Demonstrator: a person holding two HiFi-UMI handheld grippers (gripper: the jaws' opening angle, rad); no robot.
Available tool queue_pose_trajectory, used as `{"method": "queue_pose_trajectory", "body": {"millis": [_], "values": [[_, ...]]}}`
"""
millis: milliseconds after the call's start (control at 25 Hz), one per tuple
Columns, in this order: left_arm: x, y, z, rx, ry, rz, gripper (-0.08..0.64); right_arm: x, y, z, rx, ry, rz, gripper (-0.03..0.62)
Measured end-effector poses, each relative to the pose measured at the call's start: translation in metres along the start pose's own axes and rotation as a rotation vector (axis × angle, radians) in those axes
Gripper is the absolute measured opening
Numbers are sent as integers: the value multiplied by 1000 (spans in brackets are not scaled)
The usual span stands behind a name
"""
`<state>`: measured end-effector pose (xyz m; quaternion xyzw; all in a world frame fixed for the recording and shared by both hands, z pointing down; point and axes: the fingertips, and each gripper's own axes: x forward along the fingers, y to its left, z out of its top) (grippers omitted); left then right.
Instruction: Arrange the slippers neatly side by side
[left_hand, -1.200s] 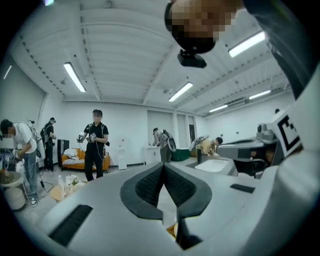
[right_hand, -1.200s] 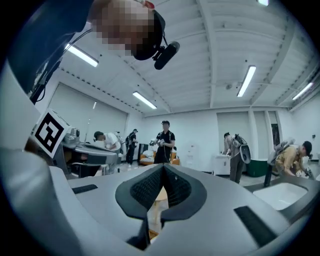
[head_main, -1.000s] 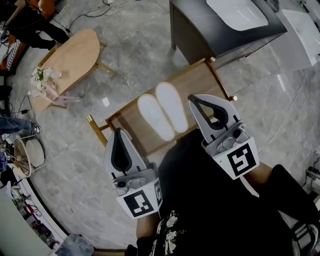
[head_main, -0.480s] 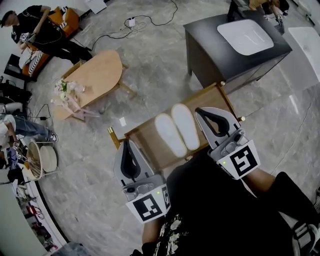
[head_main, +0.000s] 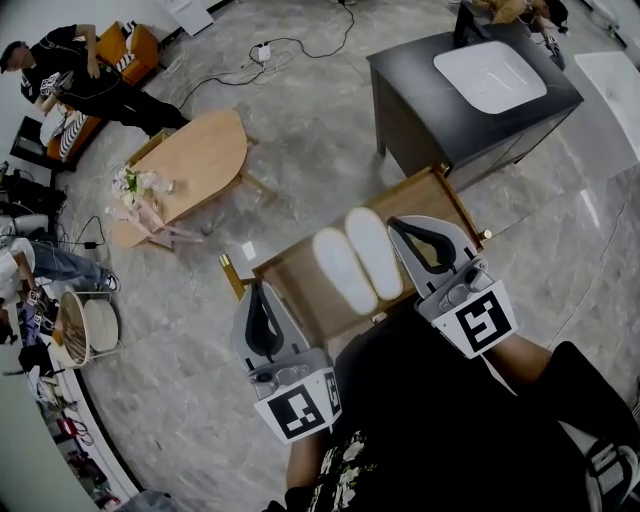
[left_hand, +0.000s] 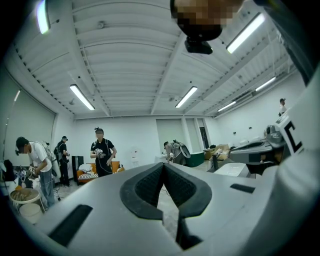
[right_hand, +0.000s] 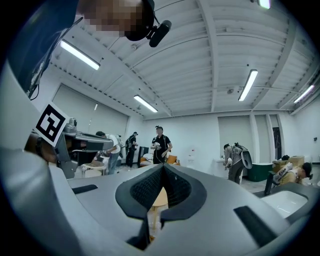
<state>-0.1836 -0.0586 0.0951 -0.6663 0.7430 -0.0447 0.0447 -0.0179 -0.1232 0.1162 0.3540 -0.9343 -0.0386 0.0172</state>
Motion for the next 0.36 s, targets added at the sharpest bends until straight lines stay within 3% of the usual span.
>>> {"method": "queue_pose_trajectory", "body": {"millis": [360], "values": [[6, 0, -5, -45, 5, -26, 3, 13, 8, 1, 18, -12, 15, -3]]}}
